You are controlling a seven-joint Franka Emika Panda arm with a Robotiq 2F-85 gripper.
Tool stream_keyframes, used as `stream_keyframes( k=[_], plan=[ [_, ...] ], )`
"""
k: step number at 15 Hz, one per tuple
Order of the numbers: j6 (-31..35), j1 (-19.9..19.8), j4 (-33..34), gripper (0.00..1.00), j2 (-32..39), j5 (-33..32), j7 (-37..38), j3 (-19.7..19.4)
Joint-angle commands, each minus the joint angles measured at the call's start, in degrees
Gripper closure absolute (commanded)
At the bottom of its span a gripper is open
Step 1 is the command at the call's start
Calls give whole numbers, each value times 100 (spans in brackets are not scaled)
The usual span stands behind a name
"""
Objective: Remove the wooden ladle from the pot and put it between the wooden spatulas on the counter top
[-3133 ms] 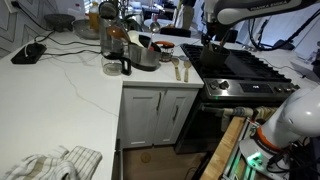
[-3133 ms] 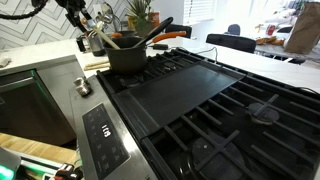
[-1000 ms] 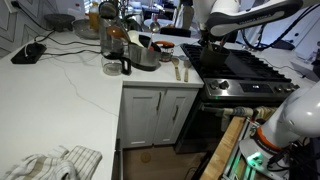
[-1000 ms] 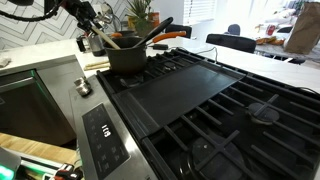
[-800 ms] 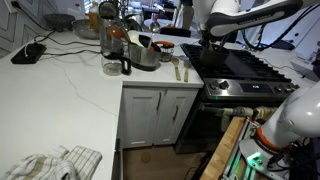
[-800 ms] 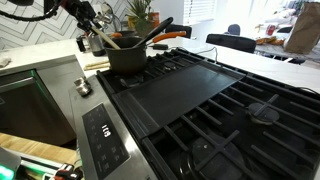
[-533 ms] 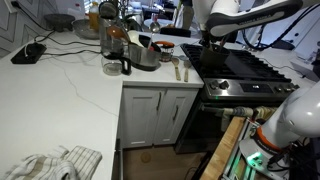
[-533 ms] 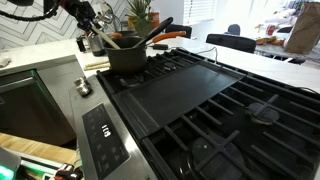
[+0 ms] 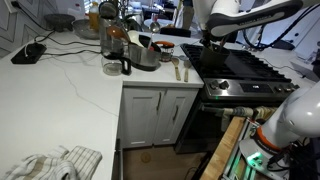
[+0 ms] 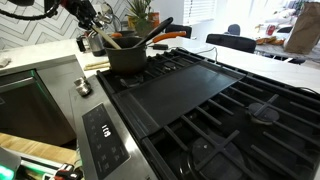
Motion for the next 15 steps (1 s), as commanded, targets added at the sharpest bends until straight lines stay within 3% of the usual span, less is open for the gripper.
stream_keyframes(
  k=[1, 8, 15],
  plan=[
    [-59, 70, -58, 69, -96, -183, 121, -88],
    [-58, 64, -57, 100, -186, -211, 163, -101],
    [-152, 66, -60, 97, -365, -244, 219, -87]
  ],
)
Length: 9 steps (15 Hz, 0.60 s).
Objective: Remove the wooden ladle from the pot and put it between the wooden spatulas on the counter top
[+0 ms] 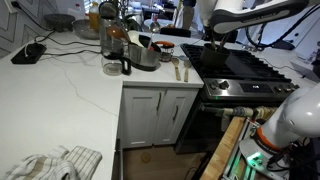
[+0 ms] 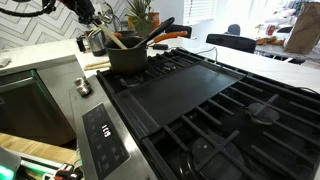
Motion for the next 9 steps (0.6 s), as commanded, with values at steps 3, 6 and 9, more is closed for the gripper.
stream_keyframes(
  k=[3, 6, 9],
  plan=[
    [-220, 71, -63, 97, -334, -166, 99, -15],
    [-303, 90, -40, 97, -481, -149, 127, 36],
    [-233, 152, -84, 97, -619, -353, 241, 163]
  ],
)
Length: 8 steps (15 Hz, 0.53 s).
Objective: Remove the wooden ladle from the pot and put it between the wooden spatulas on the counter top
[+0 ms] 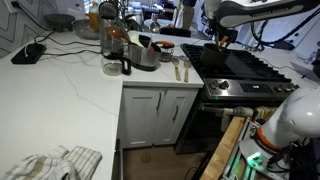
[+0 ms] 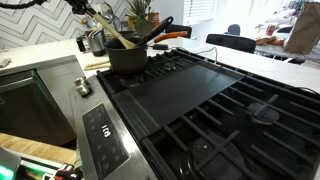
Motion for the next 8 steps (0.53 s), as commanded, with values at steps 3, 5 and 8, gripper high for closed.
stream_keyframes(
  k=[3, 5, 8],
  plan=[
    [-44, 190, -114, 97, -229, -629, 396, 233],
    [-82, 268, -123, 97, -237, -757, 471, 306],
    [-79, 384, -196, 97, -276, -1006, 592, 427]
  ],
)
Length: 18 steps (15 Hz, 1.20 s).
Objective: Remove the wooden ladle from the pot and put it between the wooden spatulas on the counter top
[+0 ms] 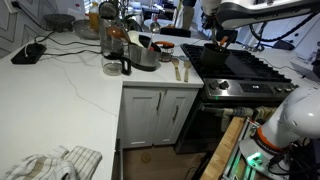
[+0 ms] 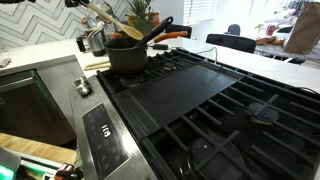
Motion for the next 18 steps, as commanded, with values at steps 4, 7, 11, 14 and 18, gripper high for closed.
stream_keyframes(
  k=[4, 7, 11, 14, 18],
  plan=[
    [-27, 313, -308, 97, -117, -927, 334, 228],
    [114, 476, -444, 97, -95, -1172, 236, 240],
    [330, 602, -660, 97, 25, -1655, 278, 209],
    [318, 656, -551, 89, 107, -1552, 213, 197],
    [455, 666, -625, 89, 146, -1624, 234, 182]
  ],
)
